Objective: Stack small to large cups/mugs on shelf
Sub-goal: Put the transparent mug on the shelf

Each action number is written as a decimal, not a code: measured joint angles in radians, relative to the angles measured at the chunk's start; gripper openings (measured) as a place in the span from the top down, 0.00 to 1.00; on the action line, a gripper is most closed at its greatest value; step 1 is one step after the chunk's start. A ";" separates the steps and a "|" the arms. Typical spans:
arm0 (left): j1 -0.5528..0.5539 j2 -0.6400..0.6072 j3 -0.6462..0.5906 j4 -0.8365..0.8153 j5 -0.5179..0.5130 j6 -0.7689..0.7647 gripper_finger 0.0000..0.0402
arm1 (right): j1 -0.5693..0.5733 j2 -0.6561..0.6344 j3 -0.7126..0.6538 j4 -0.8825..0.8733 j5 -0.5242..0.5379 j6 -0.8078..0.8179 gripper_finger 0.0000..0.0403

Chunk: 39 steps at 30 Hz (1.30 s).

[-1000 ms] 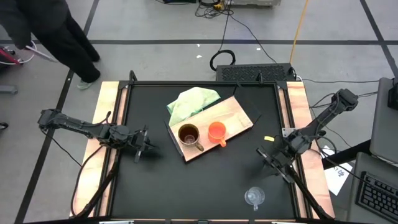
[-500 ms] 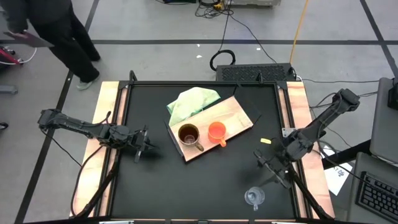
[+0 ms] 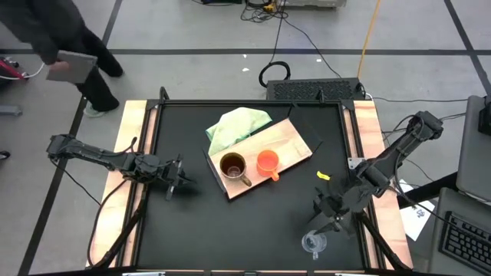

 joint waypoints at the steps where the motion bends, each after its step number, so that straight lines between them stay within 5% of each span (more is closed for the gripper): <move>1: 0.000 0.000 0.000 0.000 0.000 0.000 0.99 | 0.005 0.013 0.014 -0.030 0.000 0.021 0.53; 17: 0.000 0.000 0.000 0.001 0.000 0.004 0.99 | 0.026 0.157 0.075 -0.355 -0.013 0.399 0.53; 39: 0.000 0.000 0.000 0.001 0.000 0.004 0.99 | 0.026 0.290 0.075 -0.348 -0.121 0.503 0.53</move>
